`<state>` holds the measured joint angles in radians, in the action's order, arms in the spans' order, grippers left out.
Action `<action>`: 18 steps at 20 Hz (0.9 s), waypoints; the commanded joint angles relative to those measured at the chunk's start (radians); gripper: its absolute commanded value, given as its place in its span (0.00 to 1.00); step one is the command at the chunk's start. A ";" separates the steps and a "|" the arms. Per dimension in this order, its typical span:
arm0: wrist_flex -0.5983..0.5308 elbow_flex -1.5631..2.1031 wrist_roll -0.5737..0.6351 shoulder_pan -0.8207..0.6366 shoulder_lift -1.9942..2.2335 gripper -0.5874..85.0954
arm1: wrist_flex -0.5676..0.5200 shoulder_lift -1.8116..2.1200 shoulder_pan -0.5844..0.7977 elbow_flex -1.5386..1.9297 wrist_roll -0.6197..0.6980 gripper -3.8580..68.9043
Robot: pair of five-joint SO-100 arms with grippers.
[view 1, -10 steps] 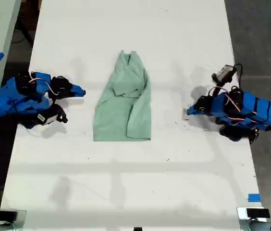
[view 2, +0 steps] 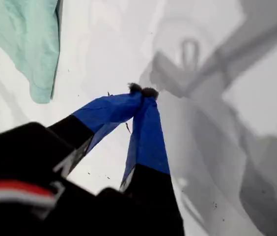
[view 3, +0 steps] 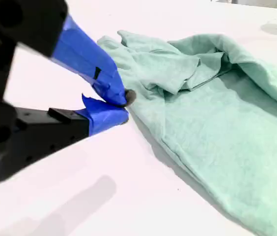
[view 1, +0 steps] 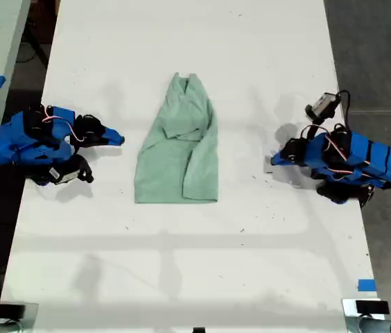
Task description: Fold t shirt
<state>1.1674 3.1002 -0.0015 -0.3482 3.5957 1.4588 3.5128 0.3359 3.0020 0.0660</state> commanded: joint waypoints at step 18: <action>0.156 -0.957 -0.305 0.331 -1.373 0.00 | 0.003 -0.003 -0.002 -0.017 0.015 0.04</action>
<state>1.3637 2.2074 -0.3344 0.0092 2.2795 1.4588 3.5128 0.3329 3.0020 0.0660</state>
